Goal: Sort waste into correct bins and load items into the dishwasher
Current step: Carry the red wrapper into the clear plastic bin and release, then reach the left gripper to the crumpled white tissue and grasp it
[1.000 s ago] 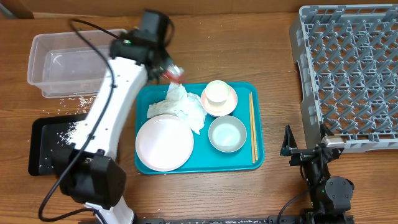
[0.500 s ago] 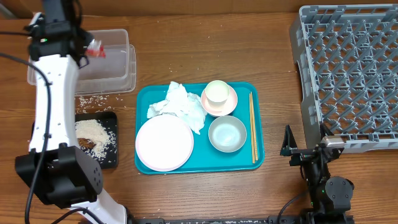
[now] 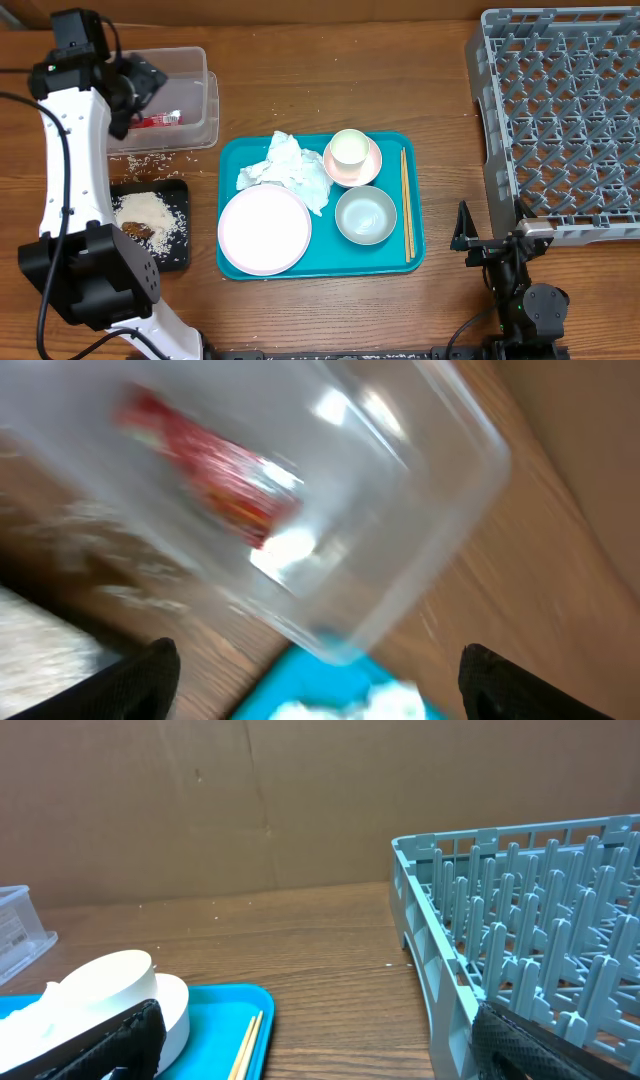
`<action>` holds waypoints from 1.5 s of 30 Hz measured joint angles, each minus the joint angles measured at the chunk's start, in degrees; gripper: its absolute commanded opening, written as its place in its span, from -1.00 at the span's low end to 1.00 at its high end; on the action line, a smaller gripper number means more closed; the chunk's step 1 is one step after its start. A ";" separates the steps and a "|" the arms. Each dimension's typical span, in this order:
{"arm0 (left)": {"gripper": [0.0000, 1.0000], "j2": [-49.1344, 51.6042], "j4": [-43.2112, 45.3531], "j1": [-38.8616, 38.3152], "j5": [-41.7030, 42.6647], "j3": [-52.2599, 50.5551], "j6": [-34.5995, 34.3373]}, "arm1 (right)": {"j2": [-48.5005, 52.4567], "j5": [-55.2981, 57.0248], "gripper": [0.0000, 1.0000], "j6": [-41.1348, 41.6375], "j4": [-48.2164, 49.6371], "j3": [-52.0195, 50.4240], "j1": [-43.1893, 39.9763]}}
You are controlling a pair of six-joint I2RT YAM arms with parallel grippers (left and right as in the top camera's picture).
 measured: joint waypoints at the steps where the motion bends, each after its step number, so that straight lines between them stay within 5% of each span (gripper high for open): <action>1: 0.85 0.00 -0.07 -1.05 2.25 0.00 2.23 | 0.00 0.00 1.00 0.00 0.00 0.00 0.00; 7: 0.82 0.02 -4.70 -10.73 5.70 -0.02 10.16 | 0.00 0.00 1.00 0.07 0.02 0.00 0.00; 18: 0.68 4.85 -4.85 -27.08 -3.96 -7.19 13.66 | 0.00 0.00 1.00 0.02 0.02 0.00 0.00; 29: 0.68 13.81 -3.04 -30.40 -12.59 -8.13 17.77 | 0.00 0.00 1.00 0.02 0.02 0.00 0.00; 34: 0.50 16.76 -2.91 -30.40 -14.75 -8.13 19.28 | 0.00 0.00 1.00 0.04 0.00 0.00 0.00; 37: 0.18 18.51 -2.78 -30.40 -14.69 -7.96 19.67 | 0.00 0.00 1.00 0.04 0.02 0.00 0.00; 41: -0.65 18.60 -2.64 -30.62 -15.02 -7.96 19.93 | 0.00 0.00 1.00 0.02 0.04 0.00 0.00; 45: -0.92 18.62 -5.35 -30.62 -15.52 -7.78 19.17 | 0.00 0.00 1.00 0.02 0.02 0.00 0.00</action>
